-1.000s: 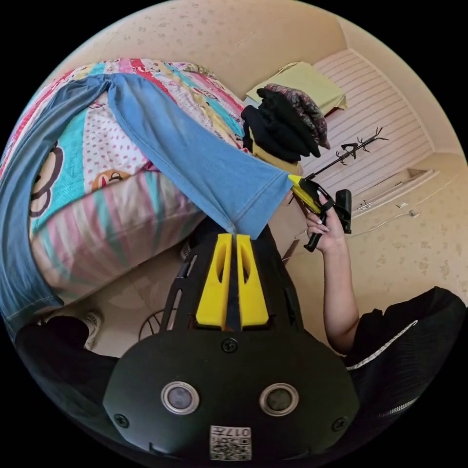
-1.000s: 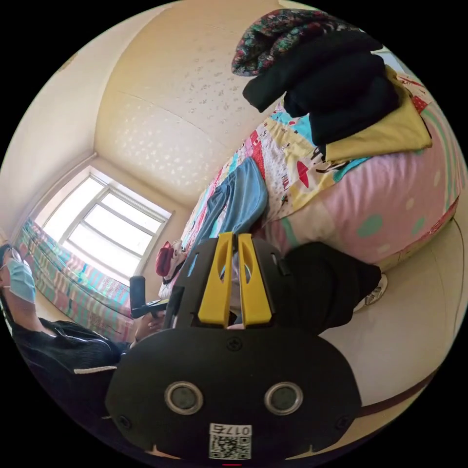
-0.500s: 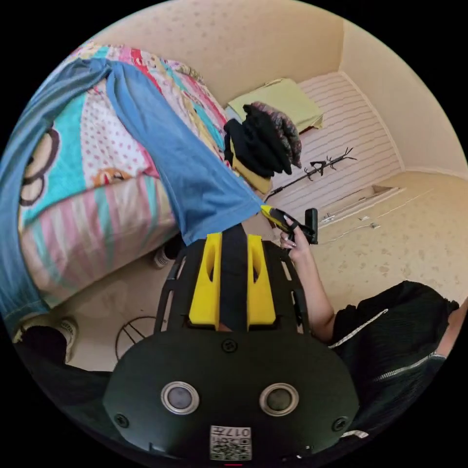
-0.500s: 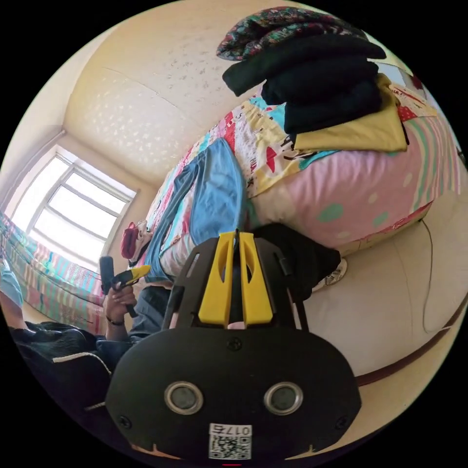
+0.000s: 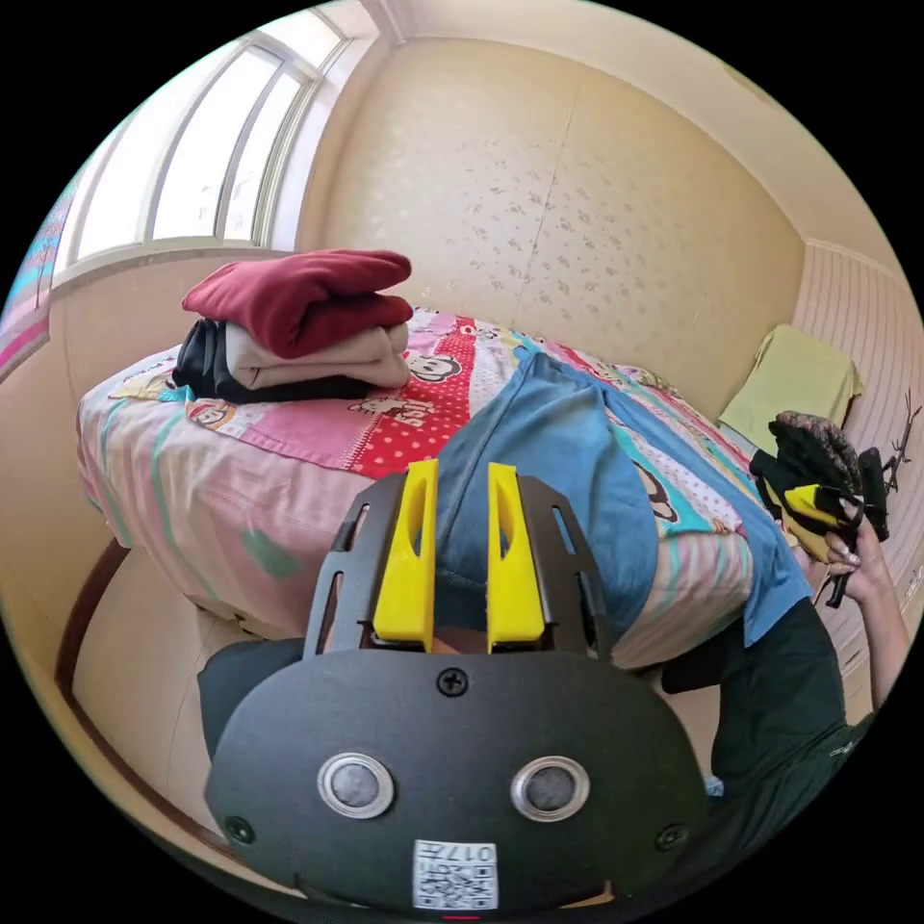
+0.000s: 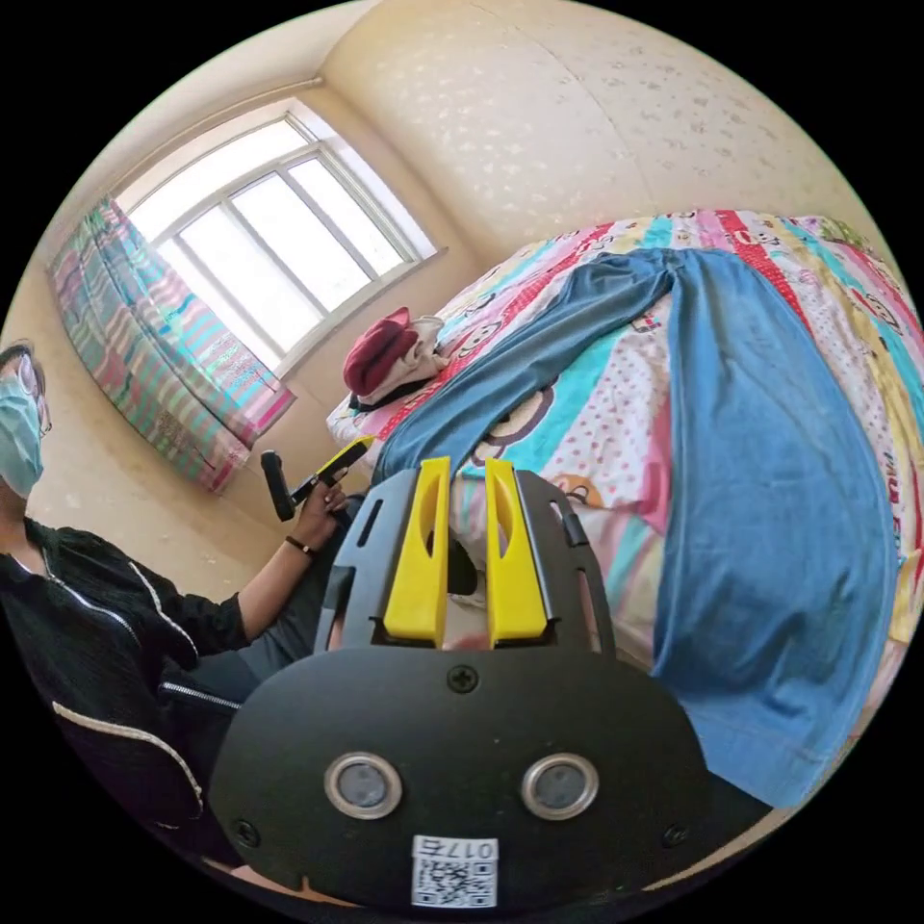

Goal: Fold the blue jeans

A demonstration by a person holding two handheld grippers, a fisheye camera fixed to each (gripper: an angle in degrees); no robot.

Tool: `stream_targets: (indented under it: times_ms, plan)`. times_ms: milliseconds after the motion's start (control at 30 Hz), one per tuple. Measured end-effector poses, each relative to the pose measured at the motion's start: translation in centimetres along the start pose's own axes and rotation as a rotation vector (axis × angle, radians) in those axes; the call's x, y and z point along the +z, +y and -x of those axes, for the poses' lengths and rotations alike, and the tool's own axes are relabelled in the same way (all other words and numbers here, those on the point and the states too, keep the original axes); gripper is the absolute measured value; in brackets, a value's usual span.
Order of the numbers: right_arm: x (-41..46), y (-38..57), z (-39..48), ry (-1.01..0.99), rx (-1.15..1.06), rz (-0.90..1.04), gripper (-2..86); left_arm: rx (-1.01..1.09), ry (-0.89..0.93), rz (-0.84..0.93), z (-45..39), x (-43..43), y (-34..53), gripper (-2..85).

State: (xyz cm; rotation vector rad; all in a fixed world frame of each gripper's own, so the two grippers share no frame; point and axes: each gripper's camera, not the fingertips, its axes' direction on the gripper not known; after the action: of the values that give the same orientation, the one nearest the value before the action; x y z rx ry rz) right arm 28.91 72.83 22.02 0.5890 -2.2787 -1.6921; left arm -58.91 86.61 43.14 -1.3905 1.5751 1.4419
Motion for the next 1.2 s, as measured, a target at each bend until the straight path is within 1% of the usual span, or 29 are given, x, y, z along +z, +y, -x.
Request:
stream_targets:
  times_ms: [67, 167, 300, 367, 500, 567, 633, 733, 900, 967, 1000, 1100, 1200]
  plan:
    - [7.0, -0.8, 1.3, -0.059, -0.021, 0.111, 7.0, -0.010, -0.041, 0.029, 0.1, 0.5, -0.8, 8.6]
    - [13.5, -0.3, 3.0, -0.038, -0.056, 0.191, 7.4, -0.036, -0.023, 0.100, 0.0, 1.3, -2.1, 8.6]
    - [17.7, 1.6, 4.7, -0.028, -0.142, 0.204, 8.1, -0.046, -0.029, 0.142, -1.0, 1.5, -3.7, 8.6]
    - [19.3, 2.8, 5.2, 0.023, -0.172, 0.180, 8.6, -0.056, -0.018, 0.143, -1.2, 1.3, -4.4, 8.5]
    - [18.6, 4.0, 6.1, 0.060, -0.070, 0.070, 9.1, -0.079, -0.005, 0.148, -1.8, 0.4, -6.0, 8.3]
    - [17.8, 5.0, 7.6, 0.169, -0.128, -0.018, 10.4, -0.077, -0.014, 0.149, -2.4, -0.1, -6.6, 8.3]
    - [18.1, 5.3, 8.1, 0.232, -0.177, 0.001, 10.5, -0.075, -0.025, 0.149, -3.2, -0.8, -7.4, 8.3]
    - [19.2, 5.0, 7.6, 0.144, -0.196, 0.074, 10.1, -0.083, -0.027, 0.150, -3.9, -1.6, -8.3, 8.3]
    - [19.9, 5.9, 6.2, 0.054, -0.107, 0.037, 7.4, -0.102, -0.018, 0.149, -4.8, -2.9, -9.4, 8.2]
    - [20.7, 6.6, 6.0, -0.065, -0.146, 0.077, 5.4, -0.102, -0.018, 0.147, -5.2, -3.3, -9.7, 8.1]
    - [20.8, 6.7, 5.9, -0.071, -0.158, 0.076, 5.0, -0.100, -0.019, 0.146, -5.5, -3.6, -9.9, 8.1]
    - [20.5, 6.2, 5.4, -0.003, -0.141, 0.075, 2.9, -0.096, -0.025, 0.146, -6.3, -4.4, -10.2, 8.2]
    - [18.9, 4.9, 5.1, -0.067, -0.127, 0.082, 1.8, -0.097, -0.028, 0.146, -7.0, -5.1, -10.5, 8.2]
